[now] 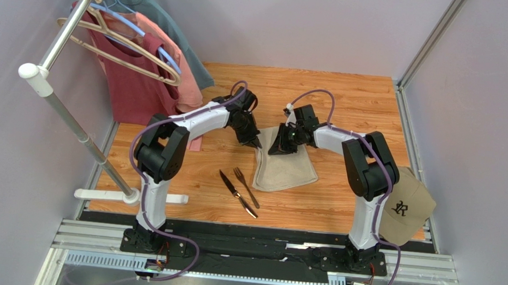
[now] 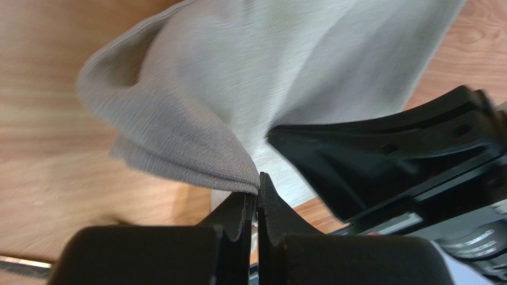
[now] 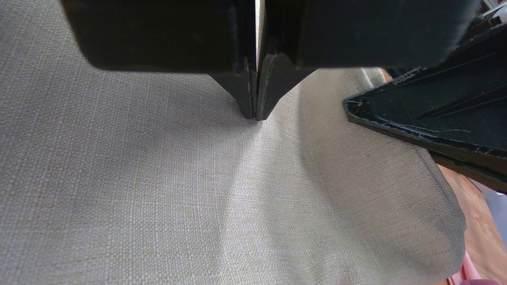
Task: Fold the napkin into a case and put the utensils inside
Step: Fold the lower triangle-folded napkin at the center of the board.
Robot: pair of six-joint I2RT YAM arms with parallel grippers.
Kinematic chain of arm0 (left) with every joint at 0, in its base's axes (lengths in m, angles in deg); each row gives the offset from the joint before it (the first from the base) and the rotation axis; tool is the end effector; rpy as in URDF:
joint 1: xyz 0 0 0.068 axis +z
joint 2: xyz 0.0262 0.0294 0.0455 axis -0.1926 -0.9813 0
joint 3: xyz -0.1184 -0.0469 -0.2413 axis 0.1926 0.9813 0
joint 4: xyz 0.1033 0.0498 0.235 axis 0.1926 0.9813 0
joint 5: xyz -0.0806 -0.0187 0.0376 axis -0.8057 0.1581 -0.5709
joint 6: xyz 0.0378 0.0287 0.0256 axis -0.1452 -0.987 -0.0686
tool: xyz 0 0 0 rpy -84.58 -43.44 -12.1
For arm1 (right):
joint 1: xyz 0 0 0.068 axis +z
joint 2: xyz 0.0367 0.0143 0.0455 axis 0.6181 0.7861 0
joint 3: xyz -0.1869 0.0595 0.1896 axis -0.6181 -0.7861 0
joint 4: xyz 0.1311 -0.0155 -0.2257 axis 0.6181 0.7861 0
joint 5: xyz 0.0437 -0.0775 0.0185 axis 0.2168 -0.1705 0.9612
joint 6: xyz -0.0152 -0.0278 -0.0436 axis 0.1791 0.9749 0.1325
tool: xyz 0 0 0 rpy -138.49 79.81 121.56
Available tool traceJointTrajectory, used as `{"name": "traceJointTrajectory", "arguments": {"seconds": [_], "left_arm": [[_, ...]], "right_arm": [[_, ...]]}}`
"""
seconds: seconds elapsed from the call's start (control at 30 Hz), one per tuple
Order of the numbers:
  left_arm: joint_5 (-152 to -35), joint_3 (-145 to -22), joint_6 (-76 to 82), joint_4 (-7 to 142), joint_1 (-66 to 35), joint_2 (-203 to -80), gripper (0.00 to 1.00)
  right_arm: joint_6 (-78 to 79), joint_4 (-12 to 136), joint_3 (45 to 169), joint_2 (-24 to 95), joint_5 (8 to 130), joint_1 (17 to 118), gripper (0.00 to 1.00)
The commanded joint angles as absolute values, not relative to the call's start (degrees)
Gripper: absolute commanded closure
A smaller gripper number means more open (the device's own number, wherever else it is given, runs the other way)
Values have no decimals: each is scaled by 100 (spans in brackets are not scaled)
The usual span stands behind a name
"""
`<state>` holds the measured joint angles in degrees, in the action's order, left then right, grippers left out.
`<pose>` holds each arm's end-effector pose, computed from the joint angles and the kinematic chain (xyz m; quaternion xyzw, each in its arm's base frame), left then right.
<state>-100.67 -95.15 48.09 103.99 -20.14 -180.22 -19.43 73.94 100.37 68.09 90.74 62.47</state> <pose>0.3517 -0.2245 0.1856 -0.1840 0.9488 -0.2477 0.0677 0.3567 0.1803 0.1353 -0.0507 0.9302 0.3364 0.1378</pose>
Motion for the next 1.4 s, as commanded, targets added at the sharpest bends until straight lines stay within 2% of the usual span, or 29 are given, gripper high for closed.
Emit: {"name": "traceJointTrajectory", "arguments": {"seconds": [0.0, 0.23, 0.73, 1.0, 1.37], "left_arm": [[-9919, -10280, 4899, 10620, -2194, -18408, 100], [-9910, -11010, 4873, 10760, -2431, -18945, 100], [-9787, -11160, 4654, 10805, -2545, -19121, 100], [-9787, -11476, 4416, 10901, -2677, -19323, 100], [-9734, -12144, 4135, 11227, -2827, -19771, 100]], "right_arm": [[-2018, 7213, 9901, 6871, 9047, 6261, 100], [-2114, 7318, 9963, 6783, 9135, 6182, 100], [-1922, 7986, 9576, 5922, 8617, 5795, 100], [-1807, 7925, 9506, 6334, 8493, 5760, 100], [-1825, 7907, 9514, 6326, 8519, 5742, 100]]}}
